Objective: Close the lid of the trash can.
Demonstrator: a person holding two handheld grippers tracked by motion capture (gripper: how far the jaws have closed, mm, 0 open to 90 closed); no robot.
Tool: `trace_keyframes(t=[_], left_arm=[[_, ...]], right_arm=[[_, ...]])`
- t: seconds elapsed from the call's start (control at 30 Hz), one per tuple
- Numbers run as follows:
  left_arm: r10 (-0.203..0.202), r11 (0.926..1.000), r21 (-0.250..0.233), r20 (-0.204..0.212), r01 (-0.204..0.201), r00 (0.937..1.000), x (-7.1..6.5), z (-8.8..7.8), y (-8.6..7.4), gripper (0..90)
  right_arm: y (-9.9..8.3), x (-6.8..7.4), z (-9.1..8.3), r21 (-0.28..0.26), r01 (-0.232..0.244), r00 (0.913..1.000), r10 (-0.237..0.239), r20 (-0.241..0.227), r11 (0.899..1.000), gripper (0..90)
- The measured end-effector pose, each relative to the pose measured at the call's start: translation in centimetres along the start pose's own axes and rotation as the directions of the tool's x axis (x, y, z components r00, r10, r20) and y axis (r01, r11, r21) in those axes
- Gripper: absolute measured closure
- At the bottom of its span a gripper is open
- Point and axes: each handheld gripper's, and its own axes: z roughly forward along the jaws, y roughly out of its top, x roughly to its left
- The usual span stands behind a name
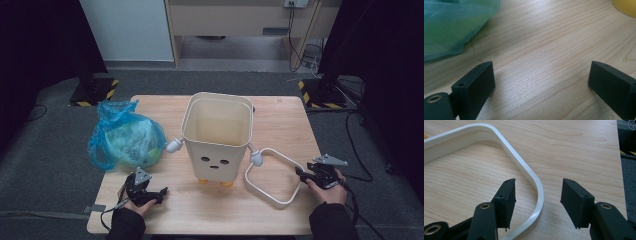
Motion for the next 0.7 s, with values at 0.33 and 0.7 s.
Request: trace_keyframes(t=[0.33, 0.7], left_arm=[[0.012, 0.9998, 0.014, 0.013, -0.012, 0.9998, -0.12, 0.24, 0.14, 0.3], [0.012, 0.9998, 0.015, 0.011, -0.012, 0.9999, -0.16, 0.27, 0.17, 0.0]], right_arm=[[0.13, 0.09, 0.52, 0.030, 0.008, 0.9999, -0.007, -0.015, 1.000, 52.3], [0.18, 0.17, 0.73, 0.057, 0.060, 0.9981, -0.060, -0.017, 0.997, 63.8]])
